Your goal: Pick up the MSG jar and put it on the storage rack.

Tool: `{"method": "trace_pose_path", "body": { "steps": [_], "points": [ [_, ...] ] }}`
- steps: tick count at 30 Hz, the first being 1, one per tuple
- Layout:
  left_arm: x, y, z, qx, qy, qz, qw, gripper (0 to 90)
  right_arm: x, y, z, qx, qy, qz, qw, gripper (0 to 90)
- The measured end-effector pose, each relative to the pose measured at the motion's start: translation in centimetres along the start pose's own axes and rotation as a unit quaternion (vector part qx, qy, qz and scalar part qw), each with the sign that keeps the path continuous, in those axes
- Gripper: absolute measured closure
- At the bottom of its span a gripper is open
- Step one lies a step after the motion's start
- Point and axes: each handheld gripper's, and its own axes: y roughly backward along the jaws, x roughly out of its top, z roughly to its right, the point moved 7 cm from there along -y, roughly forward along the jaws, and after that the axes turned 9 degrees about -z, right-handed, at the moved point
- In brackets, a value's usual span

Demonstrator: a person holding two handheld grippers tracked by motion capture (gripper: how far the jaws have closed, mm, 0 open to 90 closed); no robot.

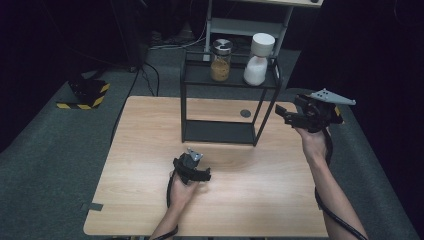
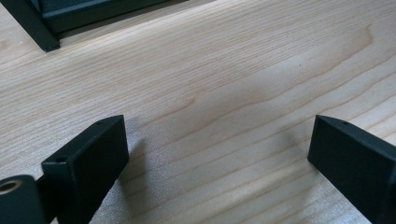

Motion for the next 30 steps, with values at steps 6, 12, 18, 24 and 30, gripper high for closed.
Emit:
{"method": "trace_pose_path", "body": {
  "steps": [6, 12, 18, 24, 30],
  "points": [
    [0.0, 0.0, 0.0, 0.000, -0.001, 0.000, 1.0000, 5.0, -2.2, -0.9, -0.4, -0.005, 0.022, -0.023, 0.9995, 14.4],
    [0.0, 0.0, 0.0, 0.000, 0.000, 0.000, 1.0000, 5.1, -4.5, -1.7, -0.3, 0.002, 0.019, -0.030, 0.9994, 14.1],
    [0.0, 0.0, 0.0, 0.001, 0.001, 0.001, 1.0000, 5.1, -7.3, -2.9, -0.8, 0.002, 0.033, -0.053, 0.9980, 13.6],
    [0.0, 0.0, 0.0, 0.001, 0.000, 0.000, 1.0000, 5.0, -10.8, -4.8, -1.5, 0.007, 0.029, -0.085, 0.9960, 12.9],
    [0.0, 0.0, 0.1, 0.001, 0.001, 0.001, 1.0000, 5.1, -14.4, -6.5, -2.1, 0.009, 0.005, -0.093, 0.9956, 12.5]
  ]
}}
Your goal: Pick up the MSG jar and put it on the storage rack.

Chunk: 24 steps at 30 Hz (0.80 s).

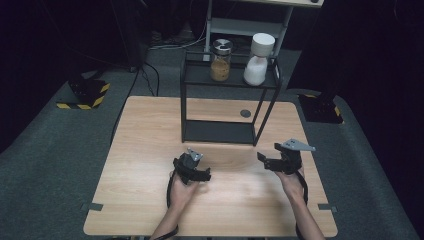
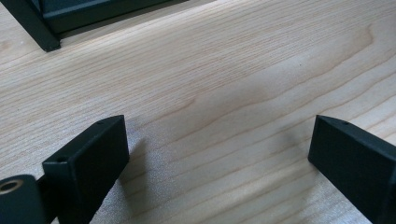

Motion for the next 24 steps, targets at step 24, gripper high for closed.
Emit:
{"method": "trace_pose_path", "body": {
  "steps": [24],
  "points": [
    [-0.1, 0.0, 0.0, 0.000, 0.000, 0.001, 1.0000, 5.3, -5.5, -2.8, 0.5, 0.024, -0.055, -0.007, 0.9981, 12.7]
  ]
}}
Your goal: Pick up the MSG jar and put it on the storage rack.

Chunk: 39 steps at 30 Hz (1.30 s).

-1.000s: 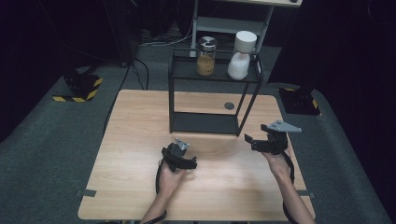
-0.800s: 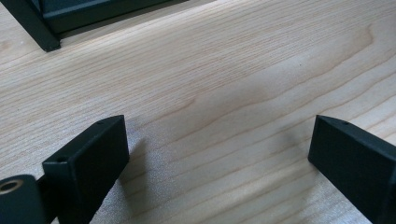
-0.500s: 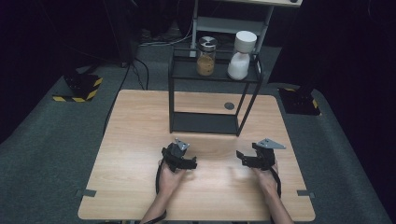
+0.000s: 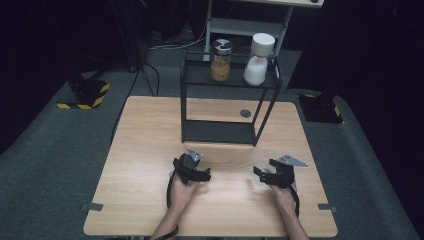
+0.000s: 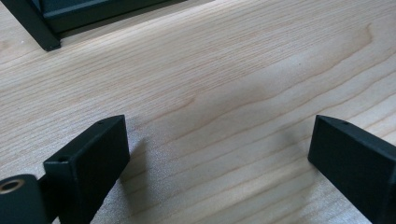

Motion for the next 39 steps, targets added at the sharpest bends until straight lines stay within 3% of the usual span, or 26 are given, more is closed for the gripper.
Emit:
{"method": "trace_pose_path", "body": {
  "steps": [9, 17, 39],
  "points": [
    [-0.01, 0.01, 0.01, 0.000, 0.000, -0.001, 1.0000, 5.3, -0.26, -0.02, 0.56, 0.011, -0.021, 0.003, 0.9997, 13.5],
    [-0.01, 0.01, 0.01, 0.000, 0.001, -0.001, 1.0000, 5.2, 0.13, -0.26, 0.52, 0.016, -0.009, -0.012, 0.9998, 13.7],
    [0.00, 0.02, -0.03, -0.001, -0.001, -0.001, 1.0000, 5.1, -0.03, -0.15, 0.61, 0.016, -0.021, -0.009, 0.9996, 13.5]
  ]
}}
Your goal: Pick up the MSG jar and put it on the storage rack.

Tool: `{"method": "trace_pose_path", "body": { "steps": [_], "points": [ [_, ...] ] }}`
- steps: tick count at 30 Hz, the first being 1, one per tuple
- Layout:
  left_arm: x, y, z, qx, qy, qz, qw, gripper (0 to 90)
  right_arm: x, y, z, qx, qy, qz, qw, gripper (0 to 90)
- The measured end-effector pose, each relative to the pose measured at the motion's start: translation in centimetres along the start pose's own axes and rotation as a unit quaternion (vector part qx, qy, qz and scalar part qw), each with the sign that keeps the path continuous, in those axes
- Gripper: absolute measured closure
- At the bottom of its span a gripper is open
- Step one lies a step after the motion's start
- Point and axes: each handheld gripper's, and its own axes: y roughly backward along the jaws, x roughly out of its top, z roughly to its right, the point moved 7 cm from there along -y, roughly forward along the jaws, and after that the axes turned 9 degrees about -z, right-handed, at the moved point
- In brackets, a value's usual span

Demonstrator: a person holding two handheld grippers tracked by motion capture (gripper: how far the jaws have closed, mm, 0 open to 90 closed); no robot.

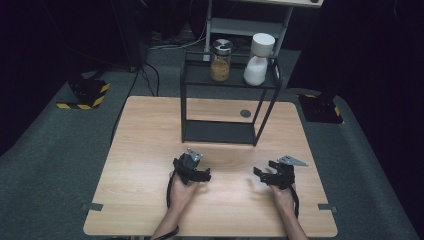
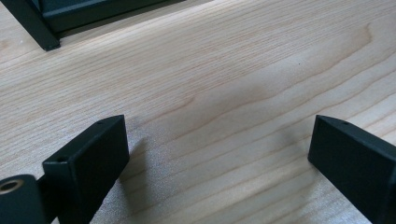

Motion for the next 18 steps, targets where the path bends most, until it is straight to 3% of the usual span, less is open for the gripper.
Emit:
{"method": "trace_pose_path", "body": {
  "steps": [10, 18],
  "points": [
    [0.00, 0.01, -0.01, 0.000, -0.001, 0.000, 1.0000, 5.1, 0.02, -0.01, 0.09, 0.003, -0.004, -0.001, 1.0000, 13.5],
    [0.00, -0.01, 0.01, 0.001, 0.000, 0.000, 1.0000, 5.1, -0.21, 0.13, 0.62, 0.010, -0.031, 0.007, 0.9994, 13.2]
  ]
}}
